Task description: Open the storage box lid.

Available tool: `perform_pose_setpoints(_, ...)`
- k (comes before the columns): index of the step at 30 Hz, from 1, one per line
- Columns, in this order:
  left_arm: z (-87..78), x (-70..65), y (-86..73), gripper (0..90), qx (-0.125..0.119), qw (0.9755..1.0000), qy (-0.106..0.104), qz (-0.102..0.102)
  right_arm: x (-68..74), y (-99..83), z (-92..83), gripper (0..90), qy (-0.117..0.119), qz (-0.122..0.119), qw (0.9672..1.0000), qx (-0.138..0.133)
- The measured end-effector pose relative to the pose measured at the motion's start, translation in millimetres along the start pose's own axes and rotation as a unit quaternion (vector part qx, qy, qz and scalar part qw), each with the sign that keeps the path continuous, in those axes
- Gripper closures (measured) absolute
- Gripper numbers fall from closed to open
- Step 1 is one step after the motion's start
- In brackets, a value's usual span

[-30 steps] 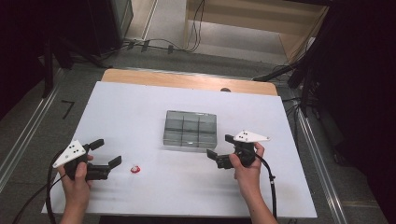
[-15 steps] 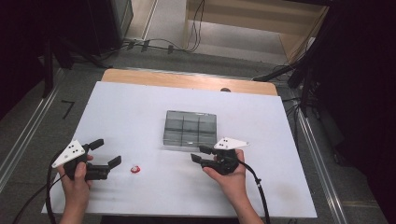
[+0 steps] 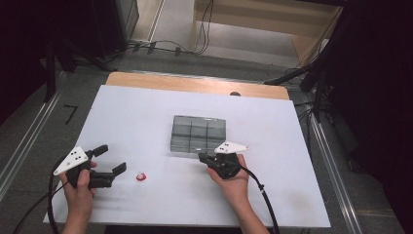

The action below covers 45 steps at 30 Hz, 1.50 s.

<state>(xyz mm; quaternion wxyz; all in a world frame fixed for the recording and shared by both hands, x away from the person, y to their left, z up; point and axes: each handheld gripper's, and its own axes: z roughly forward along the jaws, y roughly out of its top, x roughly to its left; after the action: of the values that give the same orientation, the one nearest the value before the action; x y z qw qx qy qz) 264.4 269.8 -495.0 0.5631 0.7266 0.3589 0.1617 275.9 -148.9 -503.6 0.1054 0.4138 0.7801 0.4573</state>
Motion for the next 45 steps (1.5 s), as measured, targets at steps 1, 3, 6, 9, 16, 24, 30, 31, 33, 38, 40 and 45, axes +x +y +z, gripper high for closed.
perform_pose_setpoints(1, 0.0, 0.1, 0.0, 0.0, 0.000, 1.0000, 0.000, 0.000, 1.0, 0.3, 4.1, 88.1, -0.011, -0.001, 0.9999, 0.004)
perform_pose_setpoints(3, -0.1, 0.2, 0.1, 0.0, 0.000, 1.0000, 0.000, 0.000, 1.1, 0.4, 5.0, 88.1, -0.013, -0.001, 0.9999, 0.008)
perform_pose_setpoints(6, 0.0, 0.3, 0.1, 0.0, 0.000, 1.0000, 0.000, 0.000, -0.1, -0.6, 10.2, 88.1, -0.014, 0.001, 0.9998, 0.014)
perform_pose_setpoints(9, -0.1, 0.3, 0.3, 0.0, 0.000, 1.0000, -0.001, 0.000, -0.5, -1.3, 12.2, 88.1, -0.018, 0.005, 0.9997, 0.016)
perform_pose_setpoints(16, -0.9, 0.3, 0.7, 0.0, -0.001, 1.0000, -0.001, -0.001, -2.4, -2.3, 17.7, 88.1, -0.018, 0.017, 0.9995, 0.019)
perform_pose_setpoints(24, -1.3, 0.1, 1.6, 0.0, -0.004, 1.0000, -0.002, -0.001, -4.0, -1.4, 18.7, 88.1, -0.017, 0.023, 0.9994, 0.017)
perform_pose_setpoints(30, -2.5, 0.1, 3.0, 0.0, -0.015, 0.9998, -0.010, -0.009, -5.1, 0.2, 19.0, 88.1, -0.012, 0.029, 0.9994, 0.016)
perform_pose_setpoints(31, -1.8, -0.5, 3.8, 0.0, -0.018, 0.9997, -0.012, -0.010, -5.6, 1.0, 18.7, 88.1, -0.011, 0.029, 0.9993, 0.019)
perform_pose_setpoints(33, -0.9, -2.2, 5.0, 0.0, -0.016, 0.9998, -0.010, -0.005, -6.0, 2.0, 17.6, 88.1, -0.012, 0.027, 0.9993, 0.021)
perform_pose_setpoints(38, -0.7, -9.8, 9.7, 0.0, -0.016, 0.9997, -0.011, 0.015, -5.9, 1.4, 15.9, 88.1, -0.014, 0.025, 0.9994, 0.019)
perform_pose_setpoints(40, 0.2, -13.1, 11.3, 0.0, -0.013, 0.9996, -0.013, 0.020, -5.7, 1.8, 16.4, 88.2, -0.013, 0.029, 0.9994, 0.016)
perform_pose_setpoints(45, 3.5, -22.9, 16.1, 0.0, -0.008, 0.9990, -0.022, 0.037, -6.1, 3.5, 15.3, 88.2, -0.011, 0.031, 0.9994, 0.012)
